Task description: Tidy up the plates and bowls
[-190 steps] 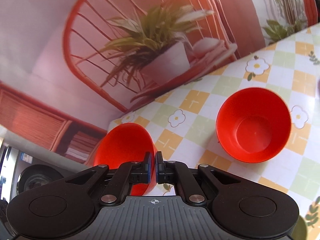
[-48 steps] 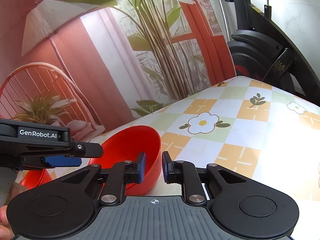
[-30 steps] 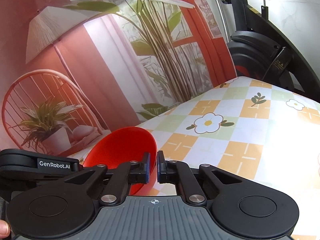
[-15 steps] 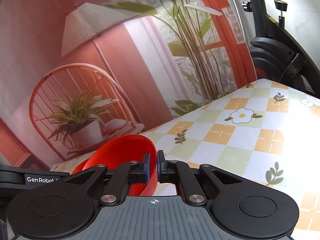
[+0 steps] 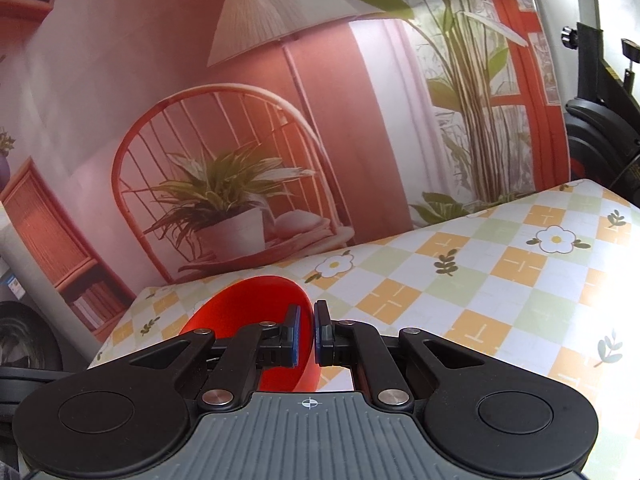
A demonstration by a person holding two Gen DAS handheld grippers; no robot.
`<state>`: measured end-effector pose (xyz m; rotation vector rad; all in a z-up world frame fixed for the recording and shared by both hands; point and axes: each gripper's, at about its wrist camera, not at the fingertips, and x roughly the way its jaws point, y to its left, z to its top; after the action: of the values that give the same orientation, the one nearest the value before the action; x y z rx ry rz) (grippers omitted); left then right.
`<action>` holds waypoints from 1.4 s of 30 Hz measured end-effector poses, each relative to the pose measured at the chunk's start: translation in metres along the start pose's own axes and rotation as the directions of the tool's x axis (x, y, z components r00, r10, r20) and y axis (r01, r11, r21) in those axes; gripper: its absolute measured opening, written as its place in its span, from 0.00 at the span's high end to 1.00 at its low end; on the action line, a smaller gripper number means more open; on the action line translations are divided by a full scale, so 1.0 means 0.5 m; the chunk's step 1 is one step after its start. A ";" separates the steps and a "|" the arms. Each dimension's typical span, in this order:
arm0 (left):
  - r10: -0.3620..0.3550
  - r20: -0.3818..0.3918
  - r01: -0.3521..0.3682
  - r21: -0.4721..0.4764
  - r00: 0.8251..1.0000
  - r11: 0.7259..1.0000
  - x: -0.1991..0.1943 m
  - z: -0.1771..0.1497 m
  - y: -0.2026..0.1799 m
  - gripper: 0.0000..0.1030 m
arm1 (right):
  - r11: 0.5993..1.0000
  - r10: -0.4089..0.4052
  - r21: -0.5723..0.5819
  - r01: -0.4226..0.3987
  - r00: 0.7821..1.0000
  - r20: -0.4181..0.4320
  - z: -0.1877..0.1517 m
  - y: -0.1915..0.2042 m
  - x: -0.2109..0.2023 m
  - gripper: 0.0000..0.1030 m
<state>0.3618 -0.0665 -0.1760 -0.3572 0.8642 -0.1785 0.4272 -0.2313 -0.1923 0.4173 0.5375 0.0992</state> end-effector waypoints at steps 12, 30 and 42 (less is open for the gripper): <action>-0.006 0.100 0.011 -0.053 0.995 0.999 -0.031 0.093 0.085 0.84 | 0.993 0.082 -0.081 -0.083 0.996 -0.018 0.056 0.092 0.090 0.94; -0.015 0.058 0.013 0.040 0.998 0.999 0.058 0.169 0.119 0.84 | 0.991 0.041 -0.121 -0.053 0.994 -0.100 0.077 0.105 0.214 0.94; -0.007 0.003 0.007 0.076 1.000 0.997 0.117 0.168 0.121 0.84 | 0.994 0.021 -0.107 -0.033 0.993 -0.119 0.066 0.083 0.249 0.94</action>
<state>0.4643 -0.0083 -0.1903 -0.2894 0.8507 -0.2163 0.5515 -0.1805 -0.2089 0.3134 0.6398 0.1794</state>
